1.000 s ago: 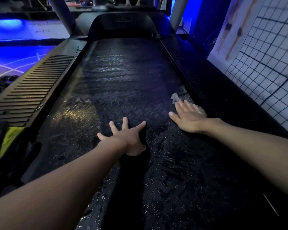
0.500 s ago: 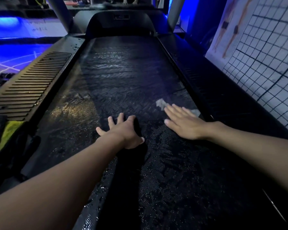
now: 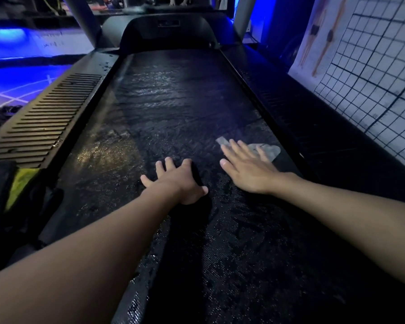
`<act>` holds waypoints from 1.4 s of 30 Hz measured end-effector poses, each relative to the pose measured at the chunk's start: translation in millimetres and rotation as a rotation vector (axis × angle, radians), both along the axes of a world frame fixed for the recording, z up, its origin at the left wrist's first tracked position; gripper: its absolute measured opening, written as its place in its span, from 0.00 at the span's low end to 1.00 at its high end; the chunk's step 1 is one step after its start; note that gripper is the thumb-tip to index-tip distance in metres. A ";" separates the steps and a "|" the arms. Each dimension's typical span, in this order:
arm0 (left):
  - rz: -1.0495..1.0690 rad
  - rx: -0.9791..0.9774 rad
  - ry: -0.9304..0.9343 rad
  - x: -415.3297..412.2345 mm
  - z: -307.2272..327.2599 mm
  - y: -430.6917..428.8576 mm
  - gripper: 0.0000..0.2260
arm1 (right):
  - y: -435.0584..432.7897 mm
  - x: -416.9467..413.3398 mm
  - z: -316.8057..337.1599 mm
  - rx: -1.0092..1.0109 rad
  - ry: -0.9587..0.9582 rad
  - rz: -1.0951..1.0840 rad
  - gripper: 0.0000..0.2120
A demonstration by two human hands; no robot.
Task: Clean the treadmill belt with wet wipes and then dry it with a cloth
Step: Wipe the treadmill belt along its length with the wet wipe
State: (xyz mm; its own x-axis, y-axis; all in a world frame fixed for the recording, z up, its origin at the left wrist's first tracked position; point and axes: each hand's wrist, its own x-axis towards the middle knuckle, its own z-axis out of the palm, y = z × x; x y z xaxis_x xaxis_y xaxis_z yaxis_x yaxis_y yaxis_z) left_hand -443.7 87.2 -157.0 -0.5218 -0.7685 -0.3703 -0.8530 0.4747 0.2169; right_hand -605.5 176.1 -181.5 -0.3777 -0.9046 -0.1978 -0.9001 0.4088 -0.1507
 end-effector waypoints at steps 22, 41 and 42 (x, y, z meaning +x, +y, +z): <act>-0.059 0.004 -0.332 60.4 19.3 -33.9 0.56 | -1.4 35.5 1.0 0.090 0.004 0.373 0.34; -0.052 -0.062 -0.346 101.8 20.3 -53.7 0.53 | -36.9 58.9 5.5 0.061 -0.019 0.570 0.32; -0.037 -0.068 -0.356 103.6 19.4 -54.7 0.55 | -46.1 51.6 8.1 0.060 -0.013 0.487 0.32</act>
State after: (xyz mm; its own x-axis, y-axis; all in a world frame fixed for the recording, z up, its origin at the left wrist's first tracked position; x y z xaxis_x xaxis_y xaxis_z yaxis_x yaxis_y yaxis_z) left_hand -340.1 32.5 -137.5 -0.3973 -0.7806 -0.4826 -0.8514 0.5097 -0.1235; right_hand -554.0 130.0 -173.4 0.0896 -0.9622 -0.2570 -0.9870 -0.0512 -0.1523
